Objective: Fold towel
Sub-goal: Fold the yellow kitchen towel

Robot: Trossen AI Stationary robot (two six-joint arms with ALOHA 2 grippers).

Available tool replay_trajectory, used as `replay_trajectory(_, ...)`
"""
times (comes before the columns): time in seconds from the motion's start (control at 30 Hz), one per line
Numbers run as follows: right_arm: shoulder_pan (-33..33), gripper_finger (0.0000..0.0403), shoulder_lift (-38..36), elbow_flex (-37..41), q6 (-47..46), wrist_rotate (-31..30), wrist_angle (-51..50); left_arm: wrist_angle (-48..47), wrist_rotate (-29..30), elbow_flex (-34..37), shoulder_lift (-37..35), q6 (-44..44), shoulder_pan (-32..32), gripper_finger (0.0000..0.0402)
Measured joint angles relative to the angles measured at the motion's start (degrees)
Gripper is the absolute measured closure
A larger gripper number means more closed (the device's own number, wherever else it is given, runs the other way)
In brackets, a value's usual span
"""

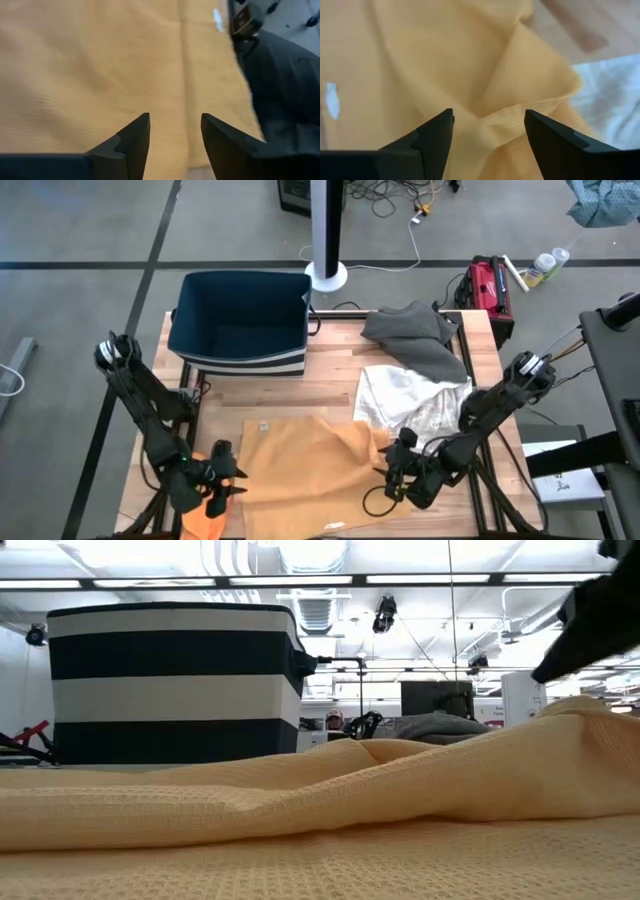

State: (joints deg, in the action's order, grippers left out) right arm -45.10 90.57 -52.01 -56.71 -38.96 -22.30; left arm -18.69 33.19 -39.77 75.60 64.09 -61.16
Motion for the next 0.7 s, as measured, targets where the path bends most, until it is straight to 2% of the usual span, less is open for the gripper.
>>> replay_trajectory(0.13,-0.15,0.0153,5.10,-0.02,2.40,1.81,7.48,9.73,-0.17,4.29,4.86,-0.50,0.64,0.0247)
replay_trajectory(0.23,0.69,0.0154,8.98,-0.02,3.82,4.75,11.46,10.35,-0.51,4.76,8.83,0.43,1.63,0.0247)
replay_trajectory(0.3,1.62,0.0157,10.72,0.01,3.42,5.07,9.44,9.40,-1.79,4.63,10.70,1.28,2.71,0.0247)
replay_trajectory(0.4,3.72,0.0162,11.58,0.04,1.88,3.82,5.26,2.62,-3.09,3.61,12.49,3.30,4.76,0.0248)
replay_trajectory(0.53,7.27,0.0168,10.25,0.04,1.20,-0.09,-1.15,-12.18,-2.24,2.38,12.63,8.48,8.54,0.0247)
replay_trajectory(0.7,10.97,0.0174,6.52,0.04,2.19,-4.97,-6.44,-28.27,3.81,-0.43,9.20,10.79,13.11,0.0242)
